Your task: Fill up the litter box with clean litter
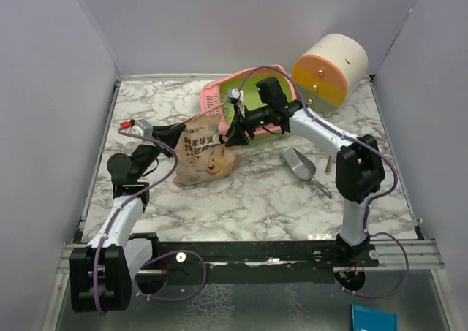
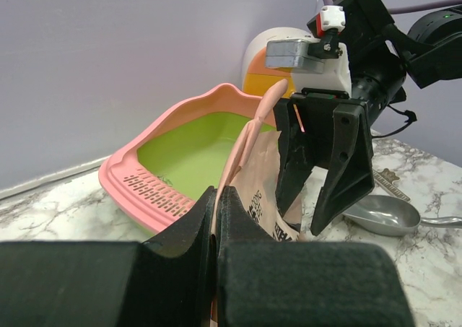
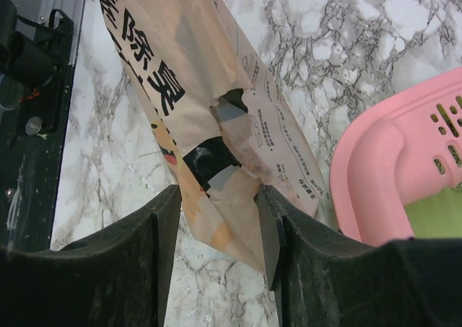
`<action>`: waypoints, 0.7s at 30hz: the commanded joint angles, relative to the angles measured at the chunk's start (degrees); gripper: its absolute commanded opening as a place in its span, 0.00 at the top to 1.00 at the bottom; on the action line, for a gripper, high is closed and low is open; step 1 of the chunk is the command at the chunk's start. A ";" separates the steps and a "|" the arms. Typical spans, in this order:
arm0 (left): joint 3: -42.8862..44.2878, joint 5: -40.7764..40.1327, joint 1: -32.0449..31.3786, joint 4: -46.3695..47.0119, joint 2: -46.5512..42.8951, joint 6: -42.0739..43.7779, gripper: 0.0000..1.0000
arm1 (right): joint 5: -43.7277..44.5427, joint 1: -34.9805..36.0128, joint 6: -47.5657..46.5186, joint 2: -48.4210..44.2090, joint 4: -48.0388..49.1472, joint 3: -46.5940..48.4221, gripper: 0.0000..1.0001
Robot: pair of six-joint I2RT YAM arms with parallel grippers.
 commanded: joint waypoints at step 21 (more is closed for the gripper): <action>4.24 -0.17 0.02 13.07 -1.45 -0.61 1.00 | -5.55 0.58 -6.31 6.11 -9.85 13.09 0.46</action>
